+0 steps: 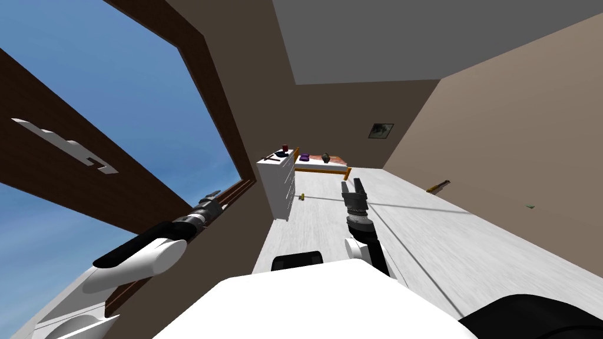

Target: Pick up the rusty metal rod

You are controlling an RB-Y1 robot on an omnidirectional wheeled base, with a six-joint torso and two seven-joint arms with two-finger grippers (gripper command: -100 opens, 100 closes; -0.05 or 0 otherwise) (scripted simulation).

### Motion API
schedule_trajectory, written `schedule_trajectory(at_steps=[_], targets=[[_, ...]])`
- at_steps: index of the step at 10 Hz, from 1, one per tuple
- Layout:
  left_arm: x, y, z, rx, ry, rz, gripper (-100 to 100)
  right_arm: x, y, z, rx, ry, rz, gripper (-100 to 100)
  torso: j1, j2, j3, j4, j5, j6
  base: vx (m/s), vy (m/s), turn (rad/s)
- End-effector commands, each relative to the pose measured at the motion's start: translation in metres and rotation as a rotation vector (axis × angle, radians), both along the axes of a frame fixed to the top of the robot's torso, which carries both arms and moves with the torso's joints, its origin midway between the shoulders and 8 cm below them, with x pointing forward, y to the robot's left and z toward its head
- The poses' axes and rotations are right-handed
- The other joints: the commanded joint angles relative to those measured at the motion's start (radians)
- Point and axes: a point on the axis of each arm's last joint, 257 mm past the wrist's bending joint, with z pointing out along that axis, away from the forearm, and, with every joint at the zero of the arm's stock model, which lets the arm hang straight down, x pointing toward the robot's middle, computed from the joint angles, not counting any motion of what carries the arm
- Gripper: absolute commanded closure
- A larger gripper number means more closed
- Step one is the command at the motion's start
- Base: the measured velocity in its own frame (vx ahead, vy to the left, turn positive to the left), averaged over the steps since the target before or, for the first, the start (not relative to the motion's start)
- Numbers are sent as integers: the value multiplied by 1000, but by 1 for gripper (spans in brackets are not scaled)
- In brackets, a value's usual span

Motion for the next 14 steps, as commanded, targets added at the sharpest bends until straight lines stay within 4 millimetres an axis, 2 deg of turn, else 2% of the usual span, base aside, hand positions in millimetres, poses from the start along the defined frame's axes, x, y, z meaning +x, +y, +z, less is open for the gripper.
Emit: schedule_trajectory(at_steps=[1,3,4,6,7,9,10,12,13,14], targets=[[3,14,10,11,23,1,-100,0,0,0,0,0,0,0,0,0,0,0,0,0,32,-47,-34],[0,14,-3,4,75,3,-100,0,0,0,0,0,0,0,-1,-1,-1,0,0,0,26,-29,-11],[3,26,12,17,80,1,-100,0,0,0,0,0,0,0,0,-1,0,0,0,0,37,-32,-36],[0,26,1,10,123,4,-100,0,0,0,0,0,0,0,0,-2,-1,0,0,0,33,-23,-13],[3,37,15,23,133,1,-100,0,0,0,0,0,0,0,0,-1,-1,0,0,0,53,-31,-55],[-1,37,5,17,172,3,-100,0,0,0,0,0,0,0,-1,-3,-2,-1,0,0,39,-30,-3],[2,46,20,31,182,-1,-100,0,0,0,0,0,0,0,0,-1,-1,0,0,0,73,-34,-45],[-2,46,11,24,221,1,-100,0,0,0,0,0,0,0,-1,-4,-2,-1,0,0,53,-30,-10],[1,55,26,39,232,-5,-100,0,0,0,0,0,0,0,0,-2,-1,-1,0,0,64,-41,-40],[-2,55,20,35,257,-4,-100,0,0,0,0,0,0,0,-1,-3,-2,-1,0,0,82,-39,-27]])
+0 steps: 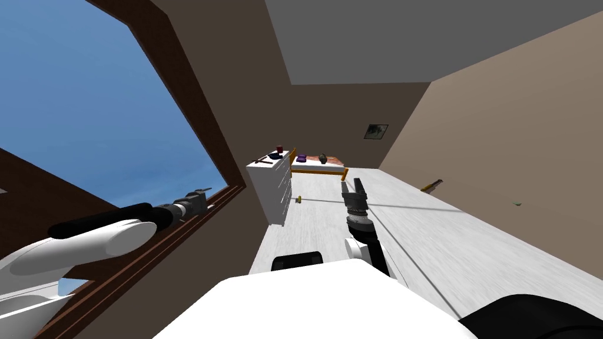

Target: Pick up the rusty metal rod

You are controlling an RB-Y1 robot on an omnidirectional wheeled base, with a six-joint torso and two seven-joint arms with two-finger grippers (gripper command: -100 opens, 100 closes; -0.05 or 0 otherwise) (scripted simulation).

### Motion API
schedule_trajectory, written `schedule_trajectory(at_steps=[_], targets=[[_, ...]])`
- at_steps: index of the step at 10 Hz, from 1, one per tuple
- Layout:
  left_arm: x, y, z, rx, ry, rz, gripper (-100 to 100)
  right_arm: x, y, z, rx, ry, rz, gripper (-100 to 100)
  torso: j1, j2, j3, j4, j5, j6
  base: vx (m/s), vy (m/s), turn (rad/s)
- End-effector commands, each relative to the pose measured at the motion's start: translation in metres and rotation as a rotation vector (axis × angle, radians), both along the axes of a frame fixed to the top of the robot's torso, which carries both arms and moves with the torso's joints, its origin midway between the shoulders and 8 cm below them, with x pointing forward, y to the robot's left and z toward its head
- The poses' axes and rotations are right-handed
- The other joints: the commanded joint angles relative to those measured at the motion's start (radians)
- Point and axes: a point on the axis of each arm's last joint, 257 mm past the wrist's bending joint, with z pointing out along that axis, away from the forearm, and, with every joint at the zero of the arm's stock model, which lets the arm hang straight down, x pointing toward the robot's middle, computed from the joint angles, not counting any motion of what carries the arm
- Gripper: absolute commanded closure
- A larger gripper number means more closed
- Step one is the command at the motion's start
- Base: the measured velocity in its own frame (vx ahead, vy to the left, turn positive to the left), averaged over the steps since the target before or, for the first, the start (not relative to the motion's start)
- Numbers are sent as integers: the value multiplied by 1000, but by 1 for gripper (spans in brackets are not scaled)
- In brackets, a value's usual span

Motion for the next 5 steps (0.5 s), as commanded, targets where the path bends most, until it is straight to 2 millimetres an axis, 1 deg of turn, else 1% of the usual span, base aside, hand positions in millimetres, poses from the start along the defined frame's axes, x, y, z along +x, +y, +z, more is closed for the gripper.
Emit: schedule_trajectory(at_steps=[1,2,3,4,5], targets=[[-4,1,-4,-2,29,1,-100,0,0,0,0,0,0,0,0,0,0,0,0,0,43,-21,3],[-1,8,12,12,40,-7,-100,0,0,0,0,0,0,0,1,2,1,0,0,0,95,-49,-39],[-5,8,5,8,68,-5,-100,0,0,0,0,0,0,0,-1,-1,0,0,0,0,97,-48,-27],[-6,8,3,6,78,-4,-100,0,0,0,0,0,0,0,-1,-1,-1,0,0,0,38,-17,3],[-4,15,19,22,90,-14,-100,0,0,0,0,0,0,0,1,2,1,0,0,0,80,-31,-47]])
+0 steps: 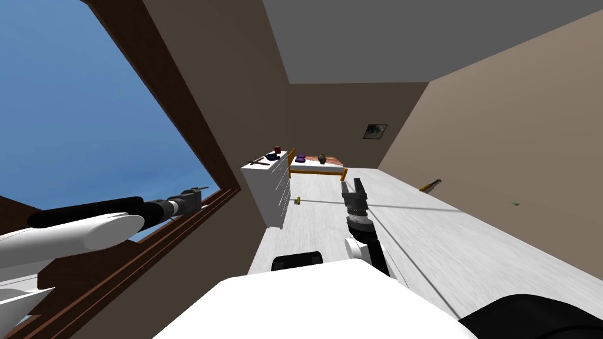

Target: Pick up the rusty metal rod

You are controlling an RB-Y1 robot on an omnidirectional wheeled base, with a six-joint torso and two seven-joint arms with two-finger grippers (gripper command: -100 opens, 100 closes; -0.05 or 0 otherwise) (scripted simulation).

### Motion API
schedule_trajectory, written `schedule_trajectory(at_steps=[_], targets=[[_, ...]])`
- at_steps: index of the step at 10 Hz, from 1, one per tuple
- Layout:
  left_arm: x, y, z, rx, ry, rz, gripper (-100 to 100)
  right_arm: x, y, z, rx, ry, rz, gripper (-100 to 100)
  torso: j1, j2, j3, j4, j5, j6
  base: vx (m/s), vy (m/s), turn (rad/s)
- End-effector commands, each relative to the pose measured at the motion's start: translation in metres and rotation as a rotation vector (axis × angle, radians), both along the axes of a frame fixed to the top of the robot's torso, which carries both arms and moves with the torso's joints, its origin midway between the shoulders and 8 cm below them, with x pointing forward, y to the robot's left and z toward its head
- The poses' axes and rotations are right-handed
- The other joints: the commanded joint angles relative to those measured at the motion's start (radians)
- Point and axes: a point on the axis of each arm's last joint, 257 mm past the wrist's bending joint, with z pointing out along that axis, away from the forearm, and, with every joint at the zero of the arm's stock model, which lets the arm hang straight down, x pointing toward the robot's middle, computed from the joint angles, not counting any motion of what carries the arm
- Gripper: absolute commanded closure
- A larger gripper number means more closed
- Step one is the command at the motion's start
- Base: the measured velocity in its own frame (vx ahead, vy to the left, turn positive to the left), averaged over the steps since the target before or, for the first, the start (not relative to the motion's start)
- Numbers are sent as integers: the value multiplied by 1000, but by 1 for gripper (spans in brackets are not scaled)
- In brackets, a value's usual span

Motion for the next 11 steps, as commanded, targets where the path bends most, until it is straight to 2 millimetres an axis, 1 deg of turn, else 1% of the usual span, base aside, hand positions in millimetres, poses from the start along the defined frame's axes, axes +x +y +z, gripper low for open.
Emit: schedule_trajectory(at_steps=[1,2,3,5,6,8,9,11], targets=[[-3,3,1,3,36,-3,-100,0,0,0,0,0,0,0,0,0,0,0,0,0,101,-42,-23],[-5,3,-1,2,48,-2,-100,0,0,0,0,0,0,0,-1,-1,-1,0,0,0,56,-23,8],[-4,8,15,17,60,-13,-100,0,0,0,0,0,0,0,0,1,0,0,0,0,107,-37,-40],[-9,8,7,12,96,-10,-100,0,0,0,0,0,0,0,-1,-2,-1,-1,0,0,85,-31,-13],[-8,12,23,28,110,-22,-100,0,0,0,0,0,0,0,0,1,0,0,0,0,116,-53,-50],[-14,12,16,23,145,-19,-100,0,0,0,0,0,0,0,-2,-2,-2,-1,0,0,84,-35,-7],[-14,15,32,40,159,-32,-100,0,0,0,0,0,0,0,0,1,0,0,0,0,119,-35,-51],[-20,15,25,35,192,-30,-100,0,0,0,0,0,0,0,-1,-3,-2,-1,0,0,103,-30,-7]])
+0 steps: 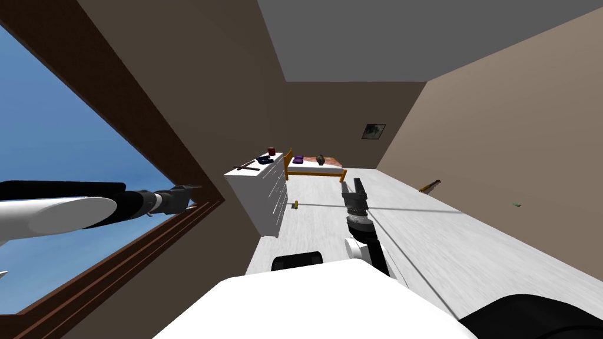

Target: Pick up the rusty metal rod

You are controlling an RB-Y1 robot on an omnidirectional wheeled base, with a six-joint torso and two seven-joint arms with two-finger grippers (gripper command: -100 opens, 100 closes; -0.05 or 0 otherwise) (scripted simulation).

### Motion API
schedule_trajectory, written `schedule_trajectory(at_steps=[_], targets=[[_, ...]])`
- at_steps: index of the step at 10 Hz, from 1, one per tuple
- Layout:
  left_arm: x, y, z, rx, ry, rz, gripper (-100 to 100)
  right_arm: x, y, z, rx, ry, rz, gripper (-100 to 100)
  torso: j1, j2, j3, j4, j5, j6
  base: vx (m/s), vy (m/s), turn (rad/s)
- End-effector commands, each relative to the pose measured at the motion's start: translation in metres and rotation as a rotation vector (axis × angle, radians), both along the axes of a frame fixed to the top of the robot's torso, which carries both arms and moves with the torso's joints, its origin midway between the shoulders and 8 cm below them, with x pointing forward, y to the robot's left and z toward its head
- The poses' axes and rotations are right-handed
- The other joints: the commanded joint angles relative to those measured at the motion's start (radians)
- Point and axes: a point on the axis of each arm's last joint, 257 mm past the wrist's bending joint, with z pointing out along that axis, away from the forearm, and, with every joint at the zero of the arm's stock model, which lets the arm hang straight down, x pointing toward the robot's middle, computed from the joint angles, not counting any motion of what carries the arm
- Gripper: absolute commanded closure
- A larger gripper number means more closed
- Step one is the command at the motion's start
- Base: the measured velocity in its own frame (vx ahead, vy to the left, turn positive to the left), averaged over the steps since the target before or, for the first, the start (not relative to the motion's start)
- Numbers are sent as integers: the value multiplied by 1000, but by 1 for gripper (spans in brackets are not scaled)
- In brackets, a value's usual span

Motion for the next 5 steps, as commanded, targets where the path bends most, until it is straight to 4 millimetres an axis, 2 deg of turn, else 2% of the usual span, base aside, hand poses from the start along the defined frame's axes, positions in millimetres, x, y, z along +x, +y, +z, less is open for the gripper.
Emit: schedule_trajectory(at_steps=[1,3,4,5], targets=[[-3,2,15,16,24,-14,-100,0,0,0,0,0,0,0,0,0,0,0,0,0,115,-39,-44],[-9,2,9,12,56,-11,-100,0,0,0,0,0,0,0,-1,-2,-1,0,0,0,101,-27,-13],[-10,4,24,28,73,-26,-100,0,0,0,0,0,0,0,0,0,0,0,0,0,163,-52,-42],[-15,4,19,25,98,-23,-100,0,0,0,0,0,0,0,-2,-4,-2,-1,-1,0,161,-41,-26]])
